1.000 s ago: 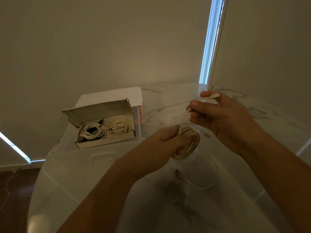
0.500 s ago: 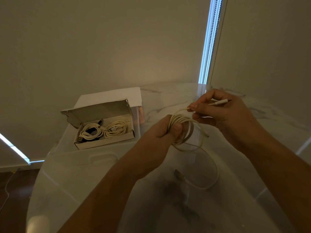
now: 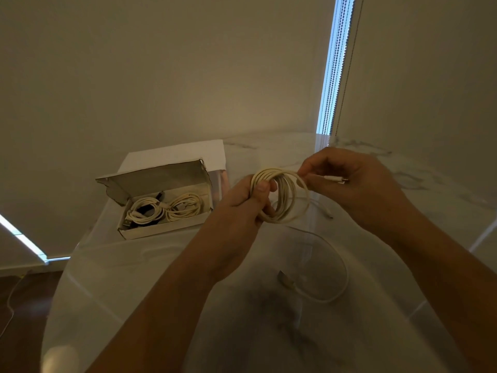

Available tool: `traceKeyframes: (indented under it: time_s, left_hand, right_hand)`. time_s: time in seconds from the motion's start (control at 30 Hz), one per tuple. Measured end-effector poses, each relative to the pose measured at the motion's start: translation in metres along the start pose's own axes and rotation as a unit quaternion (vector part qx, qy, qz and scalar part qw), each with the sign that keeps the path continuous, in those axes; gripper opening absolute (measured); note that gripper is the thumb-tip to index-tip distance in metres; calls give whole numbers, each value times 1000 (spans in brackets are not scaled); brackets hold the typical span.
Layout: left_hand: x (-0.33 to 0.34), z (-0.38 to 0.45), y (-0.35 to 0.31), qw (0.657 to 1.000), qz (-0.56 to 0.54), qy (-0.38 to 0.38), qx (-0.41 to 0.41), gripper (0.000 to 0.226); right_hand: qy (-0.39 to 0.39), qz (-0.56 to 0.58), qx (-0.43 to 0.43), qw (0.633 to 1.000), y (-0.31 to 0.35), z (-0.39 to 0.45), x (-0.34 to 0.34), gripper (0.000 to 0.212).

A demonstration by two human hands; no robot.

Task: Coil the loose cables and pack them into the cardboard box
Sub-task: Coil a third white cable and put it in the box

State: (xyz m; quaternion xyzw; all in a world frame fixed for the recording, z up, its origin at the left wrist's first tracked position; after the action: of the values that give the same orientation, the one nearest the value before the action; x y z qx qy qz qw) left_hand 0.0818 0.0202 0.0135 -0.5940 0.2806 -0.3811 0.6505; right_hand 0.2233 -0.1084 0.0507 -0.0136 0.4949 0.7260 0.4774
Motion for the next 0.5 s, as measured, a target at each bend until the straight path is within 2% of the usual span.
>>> traceKeyframes:
  time_s: [0.17,0.3,0.5]
  left_hand:
    - [-2,1,-3,996,-92,0,-23,26]
    - [0,-1,-4,993,-112,23,-29,26]
    - [10,-7,-2,993,-93,62,-44,26]
  right_hand:
    - [20,37,25,999,4,-1,-2,23]
    - [25,28,34,999,-1,0,-1,18]
    - [-12,180,145,973,-10,0,8,21]
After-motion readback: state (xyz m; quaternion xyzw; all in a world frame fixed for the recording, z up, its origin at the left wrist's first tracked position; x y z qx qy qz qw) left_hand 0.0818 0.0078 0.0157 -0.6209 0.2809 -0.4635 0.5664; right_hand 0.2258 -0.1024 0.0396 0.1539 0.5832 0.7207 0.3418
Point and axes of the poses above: each hand's wrist, its own z-axis towards the middle knuckle, its own x-axis out of the palm, y = z × x, the point moved 2 cm from there along z, towards the middle knuckle, and after that the axes turned 2 degrees about z, right-handed, at the moved point
